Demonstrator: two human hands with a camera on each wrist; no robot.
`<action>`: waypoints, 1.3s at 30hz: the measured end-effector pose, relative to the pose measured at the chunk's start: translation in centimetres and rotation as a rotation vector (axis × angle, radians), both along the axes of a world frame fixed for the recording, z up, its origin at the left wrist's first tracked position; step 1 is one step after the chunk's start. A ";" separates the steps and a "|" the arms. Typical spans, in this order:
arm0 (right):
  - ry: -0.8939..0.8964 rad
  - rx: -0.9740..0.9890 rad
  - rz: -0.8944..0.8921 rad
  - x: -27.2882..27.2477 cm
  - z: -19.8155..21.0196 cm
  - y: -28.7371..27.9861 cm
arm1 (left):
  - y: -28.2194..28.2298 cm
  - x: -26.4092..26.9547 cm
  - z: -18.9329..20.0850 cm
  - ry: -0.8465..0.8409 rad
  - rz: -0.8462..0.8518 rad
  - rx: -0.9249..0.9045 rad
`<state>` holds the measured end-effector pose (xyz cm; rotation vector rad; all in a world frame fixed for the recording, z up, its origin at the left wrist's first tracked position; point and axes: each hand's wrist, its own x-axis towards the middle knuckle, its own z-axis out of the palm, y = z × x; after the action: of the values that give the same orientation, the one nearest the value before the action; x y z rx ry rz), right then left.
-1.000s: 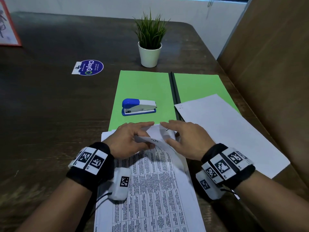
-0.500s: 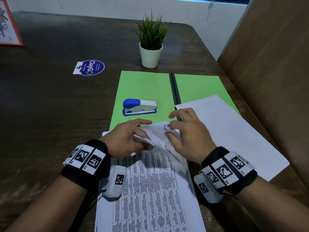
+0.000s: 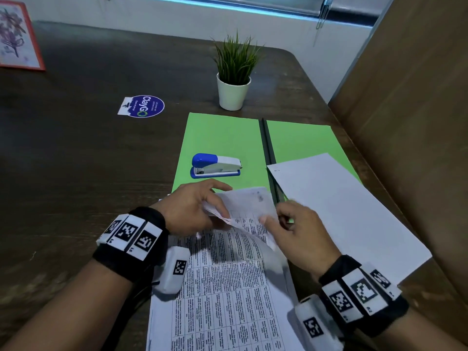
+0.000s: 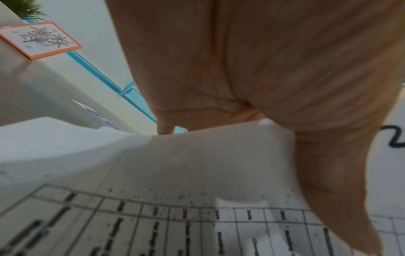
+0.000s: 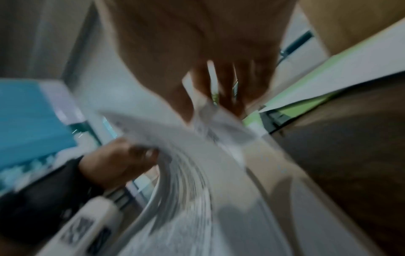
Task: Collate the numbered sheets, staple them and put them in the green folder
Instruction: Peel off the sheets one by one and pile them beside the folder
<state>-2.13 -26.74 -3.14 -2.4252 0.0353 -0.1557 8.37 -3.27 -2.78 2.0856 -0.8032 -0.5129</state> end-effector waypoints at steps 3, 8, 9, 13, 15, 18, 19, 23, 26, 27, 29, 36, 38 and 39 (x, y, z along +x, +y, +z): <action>0.120 0.085 0.013 -0.1 -0.1 -0.9 | 0.1 0.0 0.1 0.002 -0.020 -0.020; 0.172 0.137 0.023 -0.4 0.5 -2.4 | 0.1 -0.1 0.5 0.040 0.002 -0.029; 0.161 0.120 -0.002 -0.4 0.7 -2.7 | 0.1 -0.2 0.4 0.027 -0.002 -0.044; 0.066 0.070 -0.092 -0.3 2.3 -4.9 | 0.1 0.0 0.1 0.015 -0.017 -0.060; 0.302 -0.058 0.062 -0.5 2.6 -5.6 | -0.1 0.0 0.0 0.021 -0.004 -0.044; 0.326 -0.192 0.032 -0.7 2.9 -6.4 | -0.2 -0.1 -0.2 -0.022 0.005 -0.039; 0.222 -0.206 -0.034 -0.5 3.6 -6.9 | -0.2 -0.2 -0.2 -0.019 0.018 -0.048; -0.079 -0.179 -0.325 1.6 10.6 -9.0 | -0.7 -0.2 -0.5 -0.066 0.044 -0.048; -0.256 -0.308 -0.391 3.1 17.3 -10.2 | -0.9 -0.2 -0.8 -0.064 0.052 -0.046; -0.323 -0.363 -0.392 3.5 19.2 -10.5 | -1.0 -0.2 -0.8 -0.053 0.061 -0.042; -0.425 -0.483 -0.386 4.0 22.2 -10.7 | -1.0 -0.3 -0.7 -0.044 0.075 -0.026; -0.436 -0.945 -0.237 4.8 20.3 -8.1 | -1.1 -0.8 -0.1 -0.041 0.066 -0.032; -0.290 -1.029 -0.213 4.8 17.1 -7.1 | -1.1 -0.9 0.0 -0.041 0.063 -0.044; -0.220 -1.059 -0.195 4.9 15.4 -6.7 | -1.0 -0.9 0.1 -0.046 0.056 -0.049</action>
<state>2.75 -33.39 12.26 -3.4335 0.1125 -0.6694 7.50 -4.31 -2.73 2.0749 -0.7738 -0.4122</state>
